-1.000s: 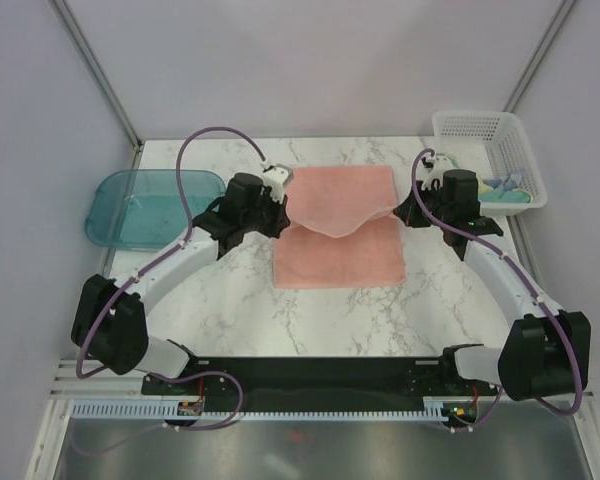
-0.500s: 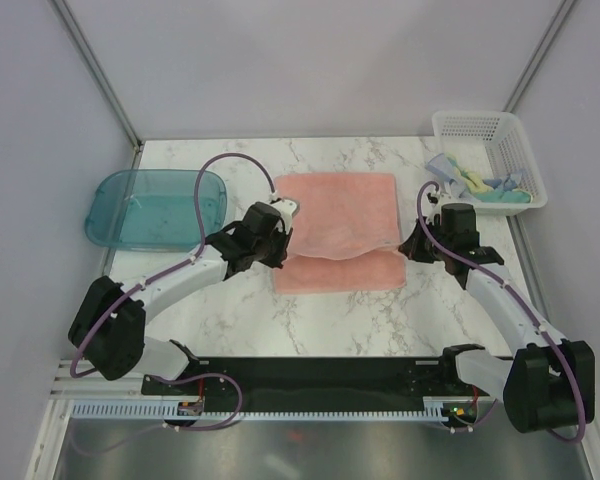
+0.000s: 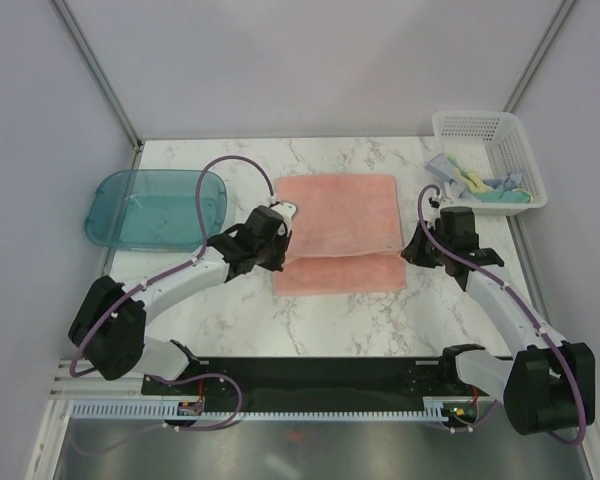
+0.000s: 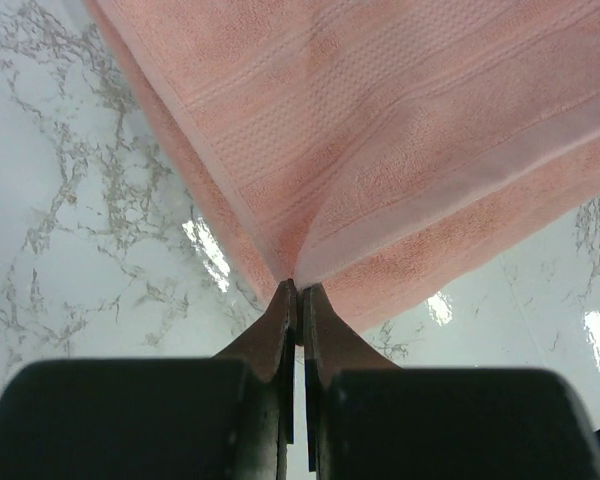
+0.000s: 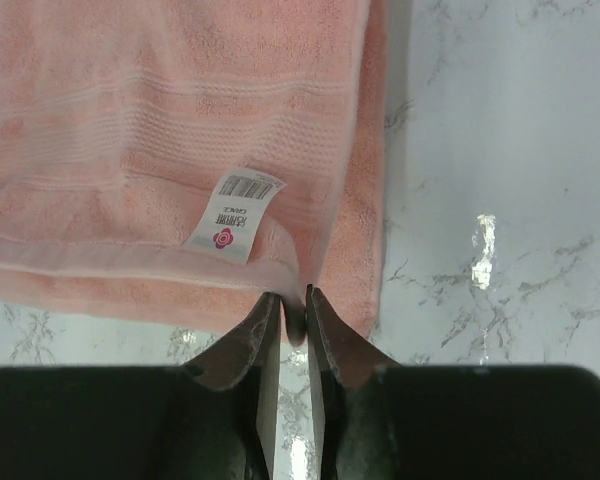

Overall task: Fold and stack the towels
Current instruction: Fold the towel

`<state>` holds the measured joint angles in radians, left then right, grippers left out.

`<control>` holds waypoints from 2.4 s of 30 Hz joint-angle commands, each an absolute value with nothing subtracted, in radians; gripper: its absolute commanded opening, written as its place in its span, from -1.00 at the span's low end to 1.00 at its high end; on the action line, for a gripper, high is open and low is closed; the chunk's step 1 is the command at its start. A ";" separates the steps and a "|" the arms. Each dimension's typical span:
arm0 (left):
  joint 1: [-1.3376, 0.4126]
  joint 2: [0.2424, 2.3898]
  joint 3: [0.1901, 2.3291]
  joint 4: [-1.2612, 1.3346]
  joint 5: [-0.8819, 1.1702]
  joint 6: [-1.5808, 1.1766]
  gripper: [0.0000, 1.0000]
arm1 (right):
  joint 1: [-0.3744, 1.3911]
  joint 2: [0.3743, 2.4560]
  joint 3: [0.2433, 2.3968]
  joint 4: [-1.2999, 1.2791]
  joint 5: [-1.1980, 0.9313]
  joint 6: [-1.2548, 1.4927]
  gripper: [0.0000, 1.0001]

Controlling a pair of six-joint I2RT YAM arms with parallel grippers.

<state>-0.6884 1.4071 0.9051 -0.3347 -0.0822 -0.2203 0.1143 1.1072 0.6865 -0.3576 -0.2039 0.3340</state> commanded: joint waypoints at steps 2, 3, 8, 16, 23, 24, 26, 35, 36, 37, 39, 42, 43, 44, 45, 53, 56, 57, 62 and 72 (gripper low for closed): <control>-0.710 1.425 0.891 -0.341 -0.100 -0.275 -0.95 | 0.114 1.091 0.673 -0.397 -0.175 0.353 -0.41; -0.712 1.431 0.891 -0.339 -0.097 -0.278 -0.95 | 0.115 1.089 0.679 -0.414 -0.178 0.357 -0.38; -0.735 1.454 0.877 -0.337 -0.089 -0.302 -0.95 | 0.115 1.088 0.710 -0.448 -0.177 0.435 -0.20; -0.753 1.473 0.824 -0.334 -0.106 -0.344 -0.95 | 0.117 1.149 0.693 -0.463 -0.103 0.652 -0.07; -0.776 1.509 0.802 -0.321 -0.104 -0.371 -0.95 | 0.123 1.236 0.624 -0.384 -0.075 0.702 -0.17; -0.778 1.512 0.801 -0.318 -0.106 -0.371 -0.95 | 0.124 1.242 0.620 -0.377 -0.072 0.718 -0.17; -0.779 1.519 0.796 -0.308 -0.109 -0.371 -0.95 | 0.124 1.253 0.612 -0.367 -0.055 0.730 -0.17; -0.781 1.526 0.798 -0.302 -0.117 -0.365 -0.95 | 0.126 1.215 0.581 -0.340 -0.040 0.781 -0.19; -0.784 1.529 0.798 -0.301 -0.117 -0.367 -0.95 | 0.124 1.200 0.586 -0.348 -0.038 0.787 -0.20; -0.784 1.529 0.799 -0.299 -0.117 -0.367 -0.95 | 0.124 1.186 0.589 -0.356 -0.034 0.793 -0.20; -0.787 1.528 0.796 -0.296 -0.120 -0.367 -0.95 | 0.124 1.148 0.600 -0.376 -0.037 0.830 -0.19; -0.790 1.526 0.792 -0.290 -0.126 -0.371 -0.95 | 0.136 1.126 0.594 -0.374 -0.054 0.885 -0.19; -0.792 1.526 0.792 -0.288 -0.126 -0.371 -0.95 | 0.143 1.124 0.591 -0.373 -0.055 0.899 -0.18; -0.792 1.526 0.792 -0.287 -0.124 -0.371 -0.95 | 0.152 1.126 0.578 -0.364 -0.060 0.910 -0.19; -0.793 1.526 0.792 -0.284 -0.124 -0.371 -0.96 | 0.159 1.130 0.572 -0.361 -0.058 0.939 -0.18; -0.799 1.526 0.793 -0.284 -0.124 -0.367 -0.95 | 0.186 1.166 0.488 -0.307 0.020 1.012 -0.17; -0.802 1.528 0.792 -0.282 -0.126 -0.365 -0.95 | 0.186 1.173 0.459 -0.264 0.023 1.032 -0.17; -0.802 1.528 0.792 -0.282 -0.127 -0.367 -0.95 | 0.186 1.175 0.456 -0.255 0.028 1.035 -0.17; -0.802 1.529 0.795 -0.282 -0.129 -0.367 -0.95 | 0.186 1.186 0.453 -0.239 0.057 1.043 -0.19; -0.807 1.526 0.795 -0.287 -0.135 -0.368 -0.95 | 0.186 1.138 0.468 -0.285 0.071 1.061 -0.28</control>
<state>-0.7944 1.5253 0.7982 -0.3077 -0.1047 -0.3367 0.1841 1.1637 0.4595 -0.2741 0.0296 1.0397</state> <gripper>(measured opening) 0.044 0.364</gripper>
